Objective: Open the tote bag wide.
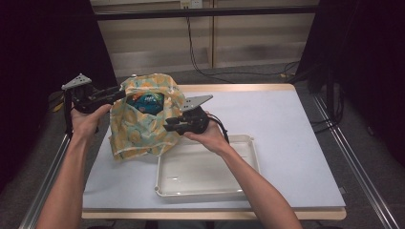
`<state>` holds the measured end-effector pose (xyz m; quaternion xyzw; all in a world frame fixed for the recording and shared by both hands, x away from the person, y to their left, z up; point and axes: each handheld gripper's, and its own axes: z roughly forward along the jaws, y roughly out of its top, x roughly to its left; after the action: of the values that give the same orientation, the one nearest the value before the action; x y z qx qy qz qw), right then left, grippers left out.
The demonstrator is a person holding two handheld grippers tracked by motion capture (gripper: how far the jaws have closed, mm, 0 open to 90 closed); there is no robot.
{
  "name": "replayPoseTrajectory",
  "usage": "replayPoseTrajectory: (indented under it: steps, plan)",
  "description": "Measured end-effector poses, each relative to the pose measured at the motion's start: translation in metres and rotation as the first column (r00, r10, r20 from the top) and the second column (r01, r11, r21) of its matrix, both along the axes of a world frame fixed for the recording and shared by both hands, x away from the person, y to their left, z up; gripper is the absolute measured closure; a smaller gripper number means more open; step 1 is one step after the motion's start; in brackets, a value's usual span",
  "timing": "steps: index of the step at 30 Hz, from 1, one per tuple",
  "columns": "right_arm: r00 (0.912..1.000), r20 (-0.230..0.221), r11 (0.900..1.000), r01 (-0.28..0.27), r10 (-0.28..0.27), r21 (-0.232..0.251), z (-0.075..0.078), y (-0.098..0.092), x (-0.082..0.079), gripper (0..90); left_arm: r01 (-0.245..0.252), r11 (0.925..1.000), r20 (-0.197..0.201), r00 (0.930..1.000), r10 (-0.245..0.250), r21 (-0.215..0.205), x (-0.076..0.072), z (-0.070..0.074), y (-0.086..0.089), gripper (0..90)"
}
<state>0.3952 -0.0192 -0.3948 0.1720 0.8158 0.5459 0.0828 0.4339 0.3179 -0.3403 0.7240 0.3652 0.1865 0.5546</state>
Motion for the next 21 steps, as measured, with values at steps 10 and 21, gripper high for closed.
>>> replayPoseTrajectory:
  steps: [10,21]
  plan:
    - [0.9984,0.021,0.996,0.051,-0.052,0.069,0.004,-0.036,-0.016,66.0,0.111,0.9934,0.020,0.9935,-0.112,0.028,-0.018,-0.006,-0.039,62.5]
    - [0.9911,0.019,0.990,0.130,-0.131,0.059,-0.002,-0.089,-0.044,66.0,0.153,0.9853,0.024,0.9876,-0.155,0.076,-0.019,-0.006,-0.058,59.5]
